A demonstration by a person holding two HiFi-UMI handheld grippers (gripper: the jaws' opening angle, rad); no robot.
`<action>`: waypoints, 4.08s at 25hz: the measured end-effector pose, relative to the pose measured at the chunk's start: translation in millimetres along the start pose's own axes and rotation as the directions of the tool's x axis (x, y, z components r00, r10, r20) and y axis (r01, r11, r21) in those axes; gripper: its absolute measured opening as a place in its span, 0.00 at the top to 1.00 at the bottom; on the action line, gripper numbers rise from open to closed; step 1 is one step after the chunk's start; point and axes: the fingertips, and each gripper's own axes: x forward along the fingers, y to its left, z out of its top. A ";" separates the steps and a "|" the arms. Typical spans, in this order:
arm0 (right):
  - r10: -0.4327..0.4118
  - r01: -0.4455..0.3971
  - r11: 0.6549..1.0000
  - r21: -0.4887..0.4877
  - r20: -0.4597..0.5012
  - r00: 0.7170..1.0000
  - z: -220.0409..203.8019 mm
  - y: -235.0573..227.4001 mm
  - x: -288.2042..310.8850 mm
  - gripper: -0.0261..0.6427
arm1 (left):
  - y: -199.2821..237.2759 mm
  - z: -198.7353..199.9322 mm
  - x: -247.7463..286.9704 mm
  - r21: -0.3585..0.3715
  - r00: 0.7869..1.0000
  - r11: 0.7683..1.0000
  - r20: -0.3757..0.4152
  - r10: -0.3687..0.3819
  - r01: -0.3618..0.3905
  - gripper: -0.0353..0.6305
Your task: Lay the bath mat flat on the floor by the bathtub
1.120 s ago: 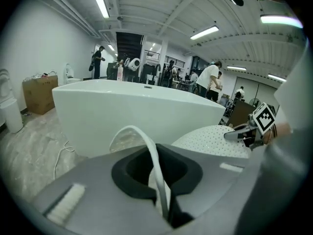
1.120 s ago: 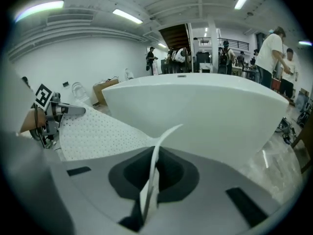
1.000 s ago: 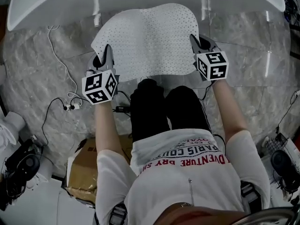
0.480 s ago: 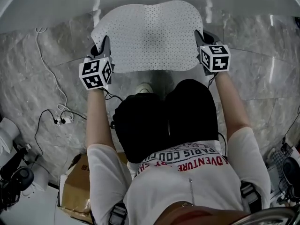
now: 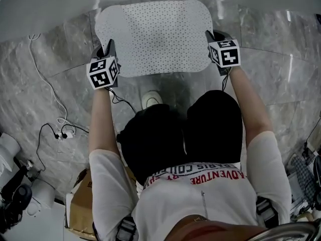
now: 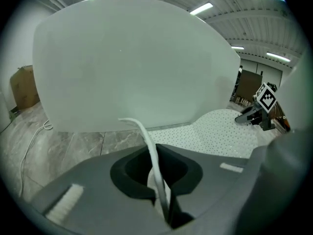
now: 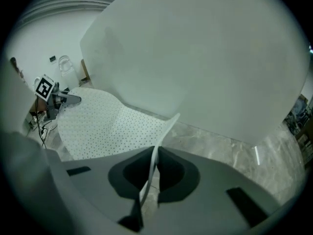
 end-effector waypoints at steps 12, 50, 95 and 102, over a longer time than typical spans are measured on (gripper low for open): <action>-0.119 0.121 0.990 0.077 -0.026 0.993 -22.9 -36.2 15.2 0.64 | 34.4 -16.1 6.6 -0.117 0.991 0.985 0.014 0.131 -0.128 0.43; 0.040 -0.051 0.999 0.017 0.411 0.911 337.9 120.9 -476.7 0.95 | -132.0 406.1 -421.6 0.021 0.960 0.993 0.252 -0.120 0.118 0.93; 0.088 0.002 0.993 -0.117 0.757 0.647 528.8 143.4 -742.6 0.95 | -170.1 624.1 -649.1 0.171 0.802 0.980 0.568 -0.186 0.106 0.93; 0.085 -0.005 0.994 -0.108 0.757 0.648 527.7 140.3 -740.6 0.95 | -169.9 621.2 -643.9 0.170 0.811 0.980 0.555 -0.184 0.106 0.93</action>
